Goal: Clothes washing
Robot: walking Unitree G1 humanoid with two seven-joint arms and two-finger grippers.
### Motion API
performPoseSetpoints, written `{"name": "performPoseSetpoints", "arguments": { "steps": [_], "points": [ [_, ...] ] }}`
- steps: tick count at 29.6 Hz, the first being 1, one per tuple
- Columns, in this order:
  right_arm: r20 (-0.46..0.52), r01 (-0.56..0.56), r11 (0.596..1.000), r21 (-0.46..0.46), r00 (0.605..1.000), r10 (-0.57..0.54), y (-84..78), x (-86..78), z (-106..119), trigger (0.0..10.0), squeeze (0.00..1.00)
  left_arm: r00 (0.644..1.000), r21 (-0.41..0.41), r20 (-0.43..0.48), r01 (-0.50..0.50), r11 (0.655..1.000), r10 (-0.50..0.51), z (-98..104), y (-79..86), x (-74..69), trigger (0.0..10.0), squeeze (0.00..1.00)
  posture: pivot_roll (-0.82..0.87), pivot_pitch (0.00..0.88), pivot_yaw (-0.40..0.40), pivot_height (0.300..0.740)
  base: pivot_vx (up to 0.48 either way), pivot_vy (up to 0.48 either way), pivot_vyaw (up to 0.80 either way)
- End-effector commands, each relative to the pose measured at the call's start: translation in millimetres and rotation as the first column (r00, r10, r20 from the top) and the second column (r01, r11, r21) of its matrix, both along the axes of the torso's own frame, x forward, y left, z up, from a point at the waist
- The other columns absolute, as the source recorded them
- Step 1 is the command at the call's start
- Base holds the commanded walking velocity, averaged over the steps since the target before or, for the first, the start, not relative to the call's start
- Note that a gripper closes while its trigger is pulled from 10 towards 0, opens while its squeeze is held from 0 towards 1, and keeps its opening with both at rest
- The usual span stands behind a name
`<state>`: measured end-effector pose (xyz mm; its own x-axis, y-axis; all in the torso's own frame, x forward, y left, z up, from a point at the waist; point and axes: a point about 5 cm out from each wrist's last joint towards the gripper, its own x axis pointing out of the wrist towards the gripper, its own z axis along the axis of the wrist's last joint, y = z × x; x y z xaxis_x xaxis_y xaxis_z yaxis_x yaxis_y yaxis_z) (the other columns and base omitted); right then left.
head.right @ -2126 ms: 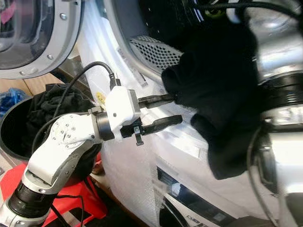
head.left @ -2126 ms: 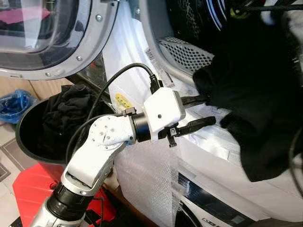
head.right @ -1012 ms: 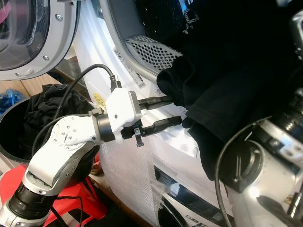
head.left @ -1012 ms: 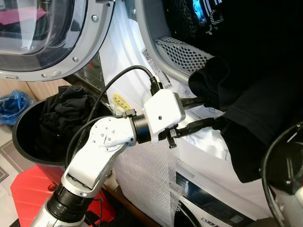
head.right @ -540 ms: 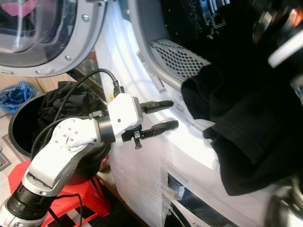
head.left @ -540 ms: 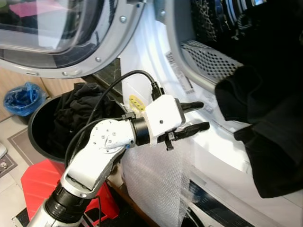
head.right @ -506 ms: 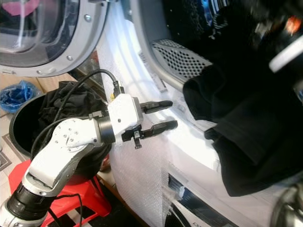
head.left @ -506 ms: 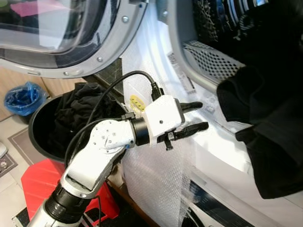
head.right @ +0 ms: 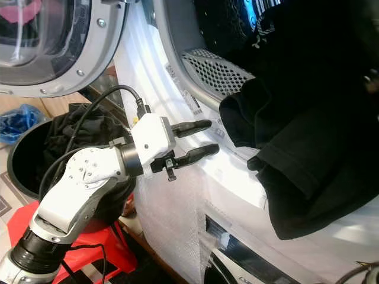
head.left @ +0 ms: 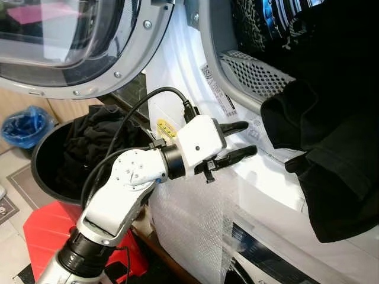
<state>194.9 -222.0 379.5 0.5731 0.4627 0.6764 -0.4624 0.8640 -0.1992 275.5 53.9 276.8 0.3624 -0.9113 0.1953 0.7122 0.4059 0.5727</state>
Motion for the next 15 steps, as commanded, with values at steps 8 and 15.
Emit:
{"name": "performPoseSetpoints", "arguments": {
  "steps": [8,15],
  "points": [
    [-0.216,0.148,0.954,-0.260,0.954,-0.207,7.6,3.4,-62,10.0,0.00,0.999,0.050,0.049,0.005,0.999,-0.008,9,5.9,11.9,10.0,0.00,0.11,0.063,-0.021,0.740,0.000,0.000,0.00],
    [-0.182,0.339,0.837,-0.429,0.876,-0.448,-14.8,-9.0,-74,10.0,0.00,0.998,0.093,0.053,0.019,0.995,-0.024,10,11.6,17.8,10.0,0.00,0.10,0.018,0.026,0.740,0.000,0.000,0.00]
  ]
}}
